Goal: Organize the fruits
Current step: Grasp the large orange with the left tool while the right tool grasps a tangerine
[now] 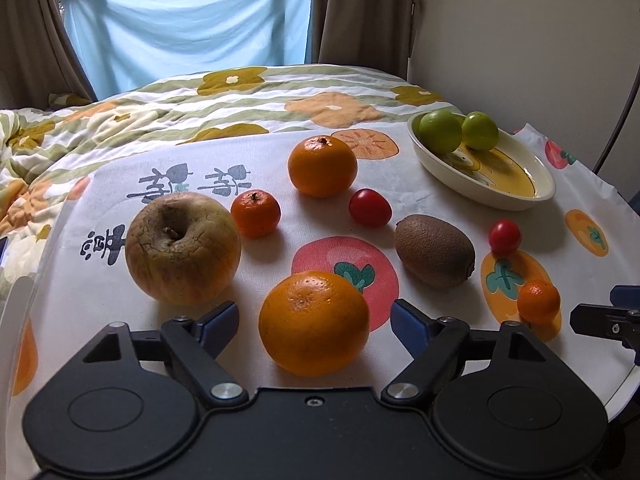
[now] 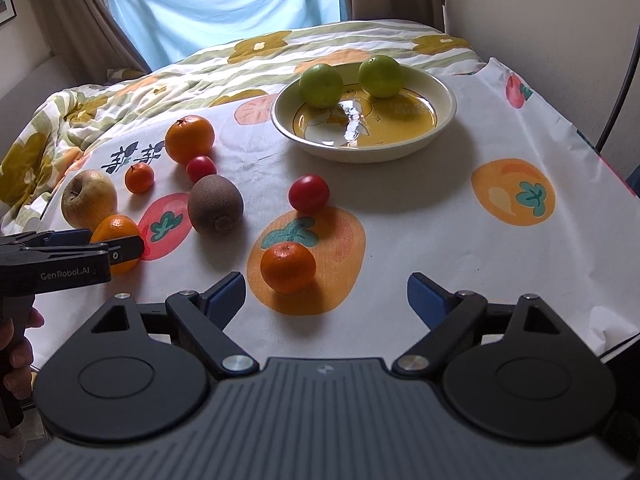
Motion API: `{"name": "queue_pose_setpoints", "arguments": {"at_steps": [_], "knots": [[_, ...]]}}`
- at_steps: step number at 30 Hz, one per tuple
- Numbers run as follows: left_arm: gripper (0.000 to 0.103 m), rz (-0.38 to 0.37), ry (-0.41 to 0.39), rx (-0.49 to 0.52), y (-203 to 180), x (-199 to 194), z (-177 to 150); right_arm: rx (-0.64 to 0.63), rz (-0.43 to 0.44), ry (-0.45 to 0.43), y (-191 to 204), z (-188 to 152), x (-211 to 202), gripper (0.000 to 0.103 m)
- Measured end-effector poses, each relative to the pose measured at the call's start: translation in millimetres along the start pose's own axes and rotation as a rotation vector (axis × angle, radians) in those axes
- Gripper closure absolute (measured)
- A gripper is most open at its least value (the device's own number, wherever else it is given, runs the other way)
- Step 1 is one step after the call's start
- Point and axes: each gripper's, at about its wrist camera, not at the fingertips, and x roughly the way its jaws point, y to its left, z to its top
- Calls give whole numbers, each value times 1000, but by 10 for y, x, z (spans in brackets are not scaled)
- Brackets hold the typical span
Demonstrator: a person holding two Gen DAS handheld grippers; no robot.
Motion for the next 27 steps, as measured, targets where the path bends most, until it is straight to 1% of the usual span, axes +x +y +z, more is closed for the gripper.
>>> {"name": "queue_pose_setpoints", "arguments": {"at_steps": [4, 6, 7, 13, 20, 27], "knots": [[26, -15, 37, -52, 70, 56, -10, 0, 7, 16, 26, -9, 62, 7], [33, -38, 50, -74, 100, 71, -20, 4, 8, 17, 38, -12, 91, 8], [38, -63, 52, -86, 119, 74, -27, 4, 7, 18, 46, -14, 106, 11], [39, -58, 48, -53, 73, 23, -62, -14, 6, 37, 127, 0, 196, 20], [39, -48, 48, -48, 117, -43, -133, -21, 9, 43, 210, 23, 278, 25], [39, -23, 42, -29, 152, -111, -203, -12, 2, 40, 200, 60, 359, 33]]}}
